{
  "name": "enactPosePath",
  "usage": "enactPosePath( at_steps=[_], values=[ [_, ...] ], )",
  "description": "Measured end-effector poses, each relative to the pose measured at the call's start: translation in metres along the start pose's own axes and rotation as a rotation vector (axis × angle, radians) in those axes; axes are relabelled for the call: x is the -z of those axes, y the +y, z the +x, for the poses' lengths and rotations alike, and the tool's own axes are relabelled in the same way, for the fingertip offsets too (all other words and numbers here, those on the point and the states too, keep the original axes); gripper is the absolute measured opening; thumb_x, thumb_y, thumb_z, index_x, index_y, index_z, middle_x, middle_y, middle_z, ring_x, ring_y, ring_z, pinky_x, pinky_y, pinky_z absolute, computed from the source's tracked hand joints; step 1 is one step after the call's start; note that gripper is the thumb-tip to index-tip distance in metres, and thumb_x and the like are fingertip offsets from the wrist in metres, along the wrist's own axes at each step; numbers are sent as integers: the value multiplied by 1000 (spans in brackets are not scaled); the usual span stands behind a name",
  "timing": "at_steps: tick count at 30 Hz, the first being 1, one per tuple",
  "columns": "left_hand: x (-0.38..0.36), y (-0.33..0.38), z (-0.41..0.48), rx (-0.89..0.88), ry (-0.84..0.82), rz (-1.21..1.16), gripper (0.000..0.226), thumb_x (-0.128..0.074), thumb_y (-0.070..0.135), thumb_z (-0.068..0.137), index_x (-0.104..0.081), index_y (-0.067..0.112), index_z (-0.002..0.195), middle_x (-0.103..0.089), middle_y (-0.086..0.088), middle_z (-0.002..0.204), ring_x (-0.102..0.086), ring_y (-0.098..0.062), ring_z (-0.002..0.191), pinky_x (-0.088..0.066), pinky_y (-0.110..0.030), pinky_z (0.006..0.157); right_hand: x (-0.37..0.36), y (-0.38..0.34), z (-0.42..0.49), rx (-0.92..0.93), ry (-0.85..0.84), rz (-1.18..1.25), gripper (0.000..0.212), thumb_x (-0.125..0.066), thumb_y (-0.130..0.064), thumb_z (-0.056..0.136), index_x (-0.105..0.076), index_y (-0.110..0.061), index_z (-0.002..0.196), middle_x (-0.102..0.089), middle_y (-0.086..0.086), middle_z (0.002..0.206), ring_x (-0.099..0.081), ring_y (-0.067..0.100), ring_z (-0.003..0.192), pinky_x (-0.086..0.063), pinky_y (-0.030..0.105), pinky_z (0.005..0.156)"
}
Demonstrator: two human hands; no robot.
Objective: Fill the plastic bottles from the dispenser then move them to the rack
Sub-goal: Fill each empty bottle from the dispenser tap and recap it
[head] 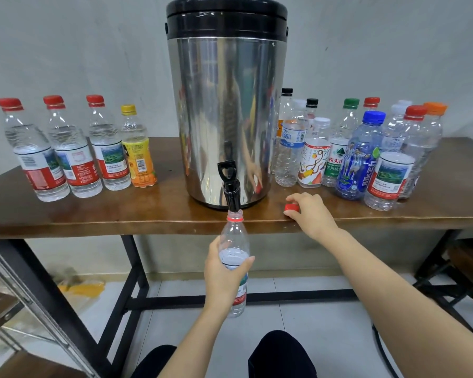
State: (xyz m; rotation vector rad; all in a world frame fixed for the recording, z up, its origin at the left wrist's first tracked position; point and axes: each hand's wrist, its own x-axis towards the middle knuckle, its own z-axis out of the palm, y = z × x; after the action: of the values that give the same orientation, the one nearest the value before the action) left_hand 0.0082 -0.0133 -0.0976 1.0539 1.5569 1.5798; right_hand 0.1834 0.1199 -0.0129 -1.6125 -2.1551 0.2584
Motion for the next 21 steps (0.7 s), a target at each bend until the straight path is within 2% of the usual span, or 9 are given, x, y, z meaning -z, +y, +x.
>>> enactPosePath(
  at_steps=[3,6,9,12,15,21],
  values=[
    [-2,-1,5,-45,52,56,74,-85,17,73,-44,31,134,-52,7,129,-54,-15,118,-48,-30,97,-2,-1,2,-2,1,-4,40,-62,-28,96,-56,-17,134,-60,8,126,-43,28,121,-44,43,98],
    [-2,1,8,-98,80,142,89,-85,19,73,-34,31,145,-48,7,136,-49,-15,124,-47,-37,102,-3,-3,4,-2,1,-15,40,-62,-29,96,-56,-17,134,-59,8,127,-44,28,121,-45,43,97],
    [-2,5,8,-157,88,182,85,-80,17,76,-34,34,145,-45,10,140,-47,-10,123,-43,-28,96,-6,-4,3,2,18,-43,38,-60,-30,97,-56,-19,133,-59,8,127,-45,29,119,-46,44,95],
    [-3,8,10,-165,126,228,73,-79,32,78,-39,36,140,-48,13,136,-49,-10,120,-43,-27,89,-10,-4,1,11,44,-81,36,-58,-30,98,-56,-20,133,-58,8,127,-46,30,117,-45,44,93],
    [-4,9,13,-163,157,262,70,-79,44,77,-42,37,136,-50,14,131,-51,-9,116,-47,-29,89,-11,-4,1,12,50,-79,39,-58,-29,98,-53,-22,136,-54,7,132,-46,29,118,-45,43,94],
    [0,12,15,-228,162,287,72,-82,35,76,-46,26,137,-44,11,132,-47,-3,111,-46,-21,89,-6,-7,2,3,82,-29,53,-61,-30,97,-43,-20,145,-42,5,143,-41,28,127,-46,43,95]
  ],
)
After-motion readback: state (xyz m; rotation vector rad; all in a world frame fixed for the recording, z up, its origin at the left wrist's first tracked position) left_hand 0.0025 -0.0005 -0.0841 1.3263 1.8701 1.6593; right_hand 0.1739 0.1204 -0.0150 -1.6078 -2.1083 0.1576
